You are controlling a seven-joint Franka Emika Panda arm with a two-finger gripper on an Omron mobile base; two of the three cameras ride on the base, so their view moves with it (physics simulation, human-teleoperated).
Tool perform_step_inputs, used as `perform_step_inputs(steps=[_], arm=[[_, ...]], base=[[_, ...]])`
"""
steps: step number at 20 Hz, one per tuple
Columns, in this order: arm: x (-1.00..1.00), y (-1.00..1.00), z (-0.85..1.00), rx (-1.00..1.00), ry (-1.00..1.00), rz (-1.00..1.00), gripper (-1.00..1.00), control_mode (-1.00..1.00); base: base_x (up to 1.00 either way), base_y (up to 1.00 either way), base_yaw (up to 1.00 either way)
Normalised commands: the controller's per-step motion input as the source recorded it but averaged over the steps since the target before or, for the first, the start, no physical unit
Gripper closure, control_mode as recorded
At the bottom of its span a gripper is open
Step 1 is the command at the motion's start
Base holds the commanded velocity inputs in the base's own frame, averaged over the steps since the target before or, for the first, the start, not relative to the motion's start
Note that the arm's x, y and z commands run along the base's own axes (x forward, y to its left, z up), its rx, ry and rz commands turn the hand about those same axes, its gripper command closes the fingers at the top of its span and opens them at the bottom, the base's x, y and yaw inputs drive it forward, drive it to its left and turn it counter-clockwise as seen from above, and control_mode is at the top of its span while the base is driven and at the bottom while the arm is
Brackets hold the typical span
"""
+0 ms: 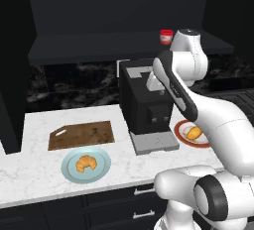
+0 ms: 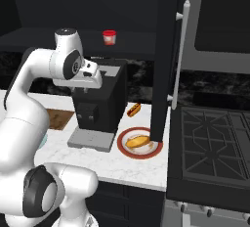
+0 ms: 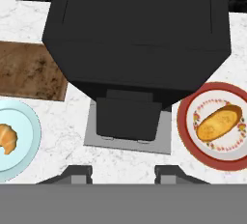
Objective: From the different types of pastries on the counter, select a croissant and place it on the cutting board. Then retrieve a jar of jam from the cabinet and place it alongside the croissant on the cutting board.
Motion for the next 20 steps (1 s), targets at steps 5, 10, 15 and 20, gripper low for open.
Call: perform_step_inputs(steps=[5,10,15,20], arm=[[0.00,0.00,0.00,0.00,0.01,0.00,-1.00,-1.00],[0.07,0.00,0.14,0.00,-0.07,-0.05,-1.00,-1.00],[0.13,0.00,0.63,0.00,-0.08,-0.15,-1.00,-1.00],[0.10,0.00,0.70,0.00,-0.06,-0.12,-1.00,-1.00]], base=[[0.00,0.00,0.00],[0.00,0.00,0.00],[0.00,0.00,0.00],[0.00,0.00,0.00]])
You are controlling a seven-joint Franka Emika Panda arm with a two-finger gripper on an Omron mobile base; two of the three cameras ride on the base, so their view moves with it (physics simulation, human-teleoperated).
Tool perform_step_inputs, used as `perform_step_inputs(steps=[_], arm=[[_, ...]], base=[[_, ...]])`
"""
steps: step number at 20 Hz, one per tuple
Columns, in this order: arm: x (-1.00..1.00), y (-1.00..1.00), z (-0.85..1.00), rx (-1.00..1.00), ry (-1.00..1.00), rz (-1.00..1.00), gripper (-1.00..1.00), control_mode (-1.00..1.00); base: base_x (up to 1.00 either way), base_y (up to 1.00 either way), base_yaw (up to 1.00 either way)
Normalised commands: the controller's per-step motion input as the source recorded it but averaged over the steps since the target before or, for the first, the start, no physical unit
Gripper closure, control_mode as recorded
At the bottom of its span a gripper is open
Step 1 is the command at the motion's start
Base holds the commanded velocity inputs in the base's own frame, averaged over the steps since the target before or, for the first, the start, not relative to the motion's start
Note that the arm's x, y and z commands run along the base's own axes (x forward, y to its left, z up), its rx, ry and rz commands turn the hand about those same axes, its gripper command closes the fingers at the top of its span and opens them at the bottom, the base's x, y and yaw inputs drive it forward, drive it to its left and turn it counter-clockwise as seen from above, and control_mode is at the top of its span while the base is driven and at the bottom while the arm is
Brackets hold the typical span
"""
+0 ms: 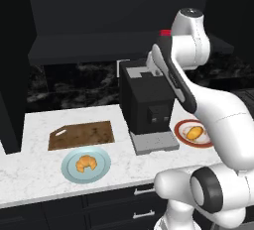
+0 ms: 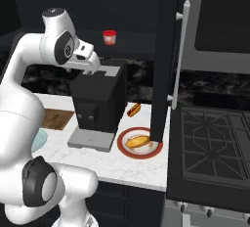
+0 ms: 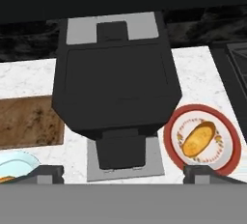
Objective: From the different types of pastries on the counter, select a croissant and place it on the cutting board. Then retrieve a jar of jam from the cabinet and place it alongside the croissant on the cutting board.
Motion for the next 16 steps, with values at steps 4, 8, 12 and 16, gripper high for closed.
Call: perform_step_inputs(steps=[4,8,12,16], arm=[[0.34,0.00,0.56,0.00,-0.16,-0.11,-1.00,-1.00],[0.36,-0.17,0.40,0.00,-0.25,-0.03,-1.00,-1.00],[0.20,-0.22,0.34,0.00,-0.23,0.00,-1.00,-1.00],[0.02,-0.17,0.28,0.00,-0.20,-0.03,-1.00,-1.00]], base=[[0.00,0.00,0.00],[0.00,0.00,0.00],[0.00,0.00,0.00],[0.00,0.00,0.00]])
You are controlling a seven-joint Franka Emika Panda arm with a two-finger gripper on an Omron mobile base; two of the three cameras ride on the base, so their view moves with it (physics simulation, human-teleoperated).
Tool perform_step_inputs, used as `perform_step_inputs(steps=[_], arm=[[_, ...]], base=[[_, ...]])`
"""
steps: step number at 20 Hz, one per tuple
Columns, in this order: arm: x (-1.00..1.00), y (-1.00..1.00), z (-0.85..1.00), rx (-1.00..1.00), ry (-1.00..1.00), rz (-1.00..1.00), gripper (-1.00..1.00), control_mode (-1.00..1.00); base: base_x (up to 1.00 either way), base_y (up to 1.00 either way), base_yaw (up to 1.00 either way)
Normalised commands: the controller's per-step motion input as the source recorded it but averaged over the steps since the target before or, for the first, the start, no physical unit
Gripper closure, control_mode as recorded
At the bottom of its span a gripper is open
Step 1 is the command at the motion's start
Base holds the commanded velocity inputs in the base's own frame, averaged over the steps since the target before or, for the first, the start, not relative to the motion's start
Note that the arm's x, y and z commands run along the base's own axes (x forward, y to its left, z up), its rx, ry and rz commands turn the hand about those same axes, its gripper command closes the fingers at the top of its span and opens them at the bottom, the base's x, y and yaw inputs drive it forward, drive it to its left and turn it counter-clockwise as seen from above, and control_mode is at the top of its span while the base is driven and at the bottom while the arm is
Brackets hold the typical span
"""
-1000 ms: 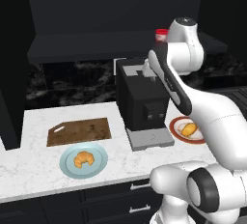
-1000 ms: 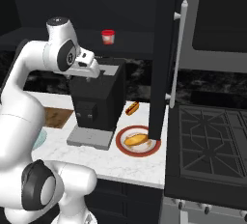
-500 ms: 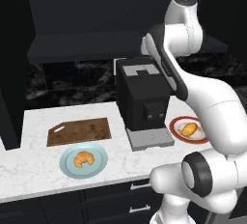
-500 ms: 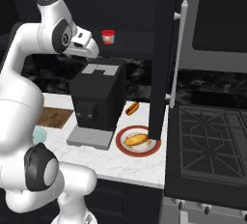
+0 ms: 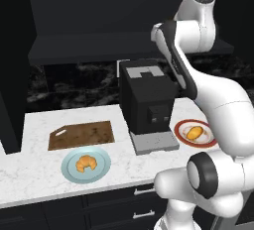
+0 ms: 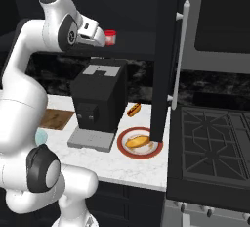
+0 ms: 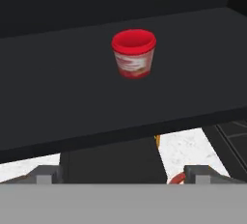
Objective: From the different types of pastries on the counter, select a croissant and place it on the cutting board. Then retrieve a jar of jam from the cabinet and place it alongside the croissant on the cutting board.
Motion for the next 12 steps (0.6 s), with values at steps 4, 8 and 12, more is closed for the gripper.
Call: perform_step_inputs(steps=[4,8,12], arm=[[0.00,-0.09,0.07,-0.04,-0.27,-0.01,-1.00,-1.00],[0.00,-0.09,0.00,-0.06,-0.20,0.00,-1.00,-1.00],[0.14,-0.04,0.10,-0.01,-0.01,0.00,-1.00,-1.00]], base=[[0.00,0.00,0.00],[0.00,0.00,0.00],[0.00,0.00,0.00]])
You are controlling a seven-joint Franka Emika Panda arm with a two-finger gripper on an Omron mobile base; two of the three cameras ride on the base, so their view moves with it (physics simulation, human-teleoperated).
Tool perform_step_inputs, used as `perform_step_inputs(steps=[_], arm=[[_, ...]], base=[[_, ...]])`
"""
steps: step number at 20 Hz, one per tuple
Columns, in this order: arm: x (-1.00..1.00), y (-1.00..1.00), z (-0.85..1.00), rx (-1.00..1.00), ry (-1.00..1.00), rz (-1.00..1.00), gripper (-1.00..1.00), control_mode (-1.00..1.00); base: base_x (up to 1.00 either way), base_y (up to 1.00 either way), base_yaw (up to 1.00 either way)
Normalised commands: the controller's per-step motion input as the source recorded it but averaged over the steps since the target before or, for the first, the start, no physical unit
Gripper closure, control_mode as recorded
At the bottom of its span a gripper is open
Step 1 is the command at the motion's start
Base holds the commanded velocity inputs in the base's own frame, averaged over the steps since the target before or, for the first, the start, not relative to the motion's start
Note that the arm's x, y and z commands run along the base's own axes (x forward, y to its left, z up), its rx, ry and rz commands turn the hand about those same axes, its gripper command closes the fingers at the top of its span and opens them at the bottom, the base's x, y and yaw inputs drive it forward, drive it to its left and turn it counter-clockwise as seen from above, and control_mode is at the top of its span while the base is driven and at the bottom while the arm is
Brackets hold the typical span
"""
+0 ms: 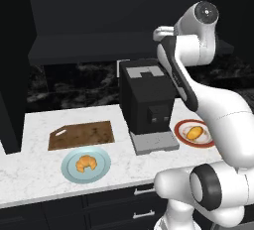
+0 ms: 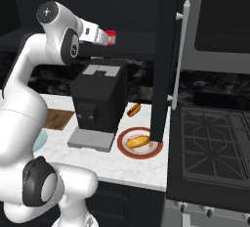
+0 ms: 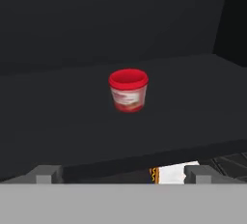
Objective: From the different types of pastries on the counter, select a croissant and place it on the cutting board. Then retrieve a jar of jam from the cabinet and place it alongside the croissant on the cutting board.
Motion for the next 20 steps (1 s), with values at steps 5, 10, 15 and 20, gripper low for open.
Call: perform_step_inputs(steps=[5,10,15,20], arm=[[0.40,-0.09,0.55,0.00,0.01,0.00,-1.00,-1.00],[0.07,-0.29,0.18,0.00,0.01,0.00,-1.00,-1.00],[0.01,-0.18,0.00,0.00,0.00,0.00,-1.00,-1.00],[0.21,0.00,-0.03,0.00,-0.04,0.00,-1.00,-1.00]], base=[[0.00,0.00,0.00],[0.00,0.00,0.00],[0.00,0.00,0.00],[0.00,0.00,0.00]])
